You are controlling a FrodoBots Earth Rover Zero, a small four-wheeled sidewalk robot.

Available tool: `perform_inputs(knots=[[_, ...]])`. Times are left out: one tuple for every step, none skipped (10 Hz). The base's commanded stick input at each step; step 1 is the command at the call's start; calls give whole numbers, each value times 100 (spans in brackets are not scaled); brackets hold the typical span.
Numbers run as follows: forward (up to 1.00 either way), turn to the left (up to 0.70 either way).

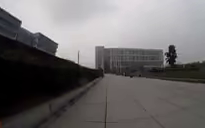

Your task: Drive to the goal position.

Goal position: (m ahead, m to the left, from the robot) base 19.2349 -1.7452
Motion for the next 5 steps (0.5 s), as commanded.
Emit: perform_inputs(knots=[[70,0],[70,0],[70,0],[70,0],[70,0]])
